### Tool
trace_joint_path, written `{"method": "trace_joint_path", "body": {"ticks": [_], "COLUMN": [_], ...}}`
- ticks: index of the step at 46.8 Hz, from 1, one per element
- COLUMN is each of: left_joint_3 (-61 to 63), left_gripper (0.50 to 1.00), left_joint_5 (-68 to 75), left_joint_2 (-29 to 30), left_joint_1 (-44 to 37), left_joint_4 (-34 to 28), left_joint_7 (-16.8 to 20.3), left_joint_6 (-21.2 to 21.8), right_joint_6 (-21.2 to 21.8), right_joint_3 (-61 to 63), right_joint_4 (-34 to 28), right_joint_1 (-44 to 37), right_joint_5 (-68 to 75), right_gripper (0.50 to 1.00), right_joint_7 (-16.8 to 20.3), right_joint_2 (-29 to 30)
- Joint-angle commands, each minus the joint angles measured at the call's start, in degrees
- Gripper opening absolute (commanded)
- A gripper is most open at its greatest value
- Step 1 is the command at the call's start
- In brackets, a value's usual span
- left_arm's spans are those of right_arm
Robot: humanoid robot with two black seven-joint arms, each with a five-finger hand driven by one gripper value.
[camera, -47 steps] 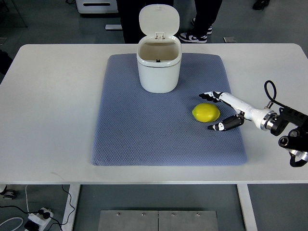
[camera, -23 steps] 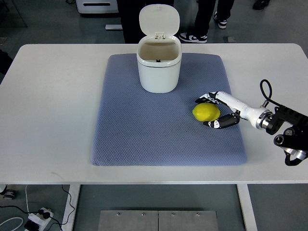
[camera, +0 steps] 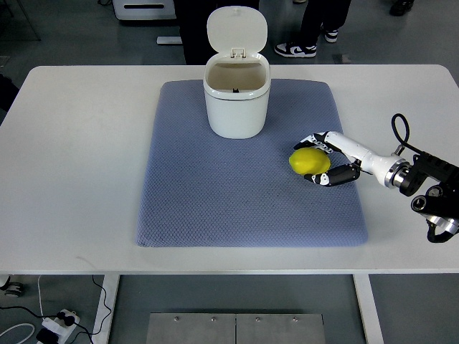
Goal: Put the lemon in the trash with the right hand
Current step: 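Close the right hand's fingers around the yellow lemon, then lift the lemon with the right hand and carry it over the bin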
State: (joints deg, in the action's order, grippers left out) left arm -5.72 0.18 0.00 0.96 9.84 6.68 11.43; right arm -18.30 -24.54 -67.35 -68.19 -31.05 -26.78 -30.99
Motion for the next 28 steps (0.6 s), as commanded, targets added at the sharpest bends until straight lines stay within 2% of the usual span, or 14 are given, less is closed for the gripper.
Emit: {"method": "trace_joint_path", "body": {"ticks": [1, 13, 28], "left_joint_3": [0.0, 0.0, 0.0], "left_gripper": [1.0, 1.0, 1.0], "left_joint_5": [0.0, 0.0, 0.0], "left_joint_2": [0.0, 0.0, 0.0], "left_joint_1": [0.0, 0.0, 0.0], "left_joint_4": [0.0, 0.0, 0.0], "left_joint_7": [0.0, 0.0, 0.0], "left_joint_6": [0.0, 0.0, 0.0], "right_joint_6": [0.1, 1.16, 7.39], "right_joint_3": [0.1, 0.28, 0.98], "right_joint_4": [-0.07, -0.07, 0.29], "right_joint_1": [-0.71, -4.05, -12.22], "right_joint_5": [0.2, 0.9, 3.63], "right_gripper": [0.608, 0.608, 0.608], "right_joint_7": [-0.12, -0.47, -0.56], "right_joint_2": [-0.39, -3.81, -10.67]}}
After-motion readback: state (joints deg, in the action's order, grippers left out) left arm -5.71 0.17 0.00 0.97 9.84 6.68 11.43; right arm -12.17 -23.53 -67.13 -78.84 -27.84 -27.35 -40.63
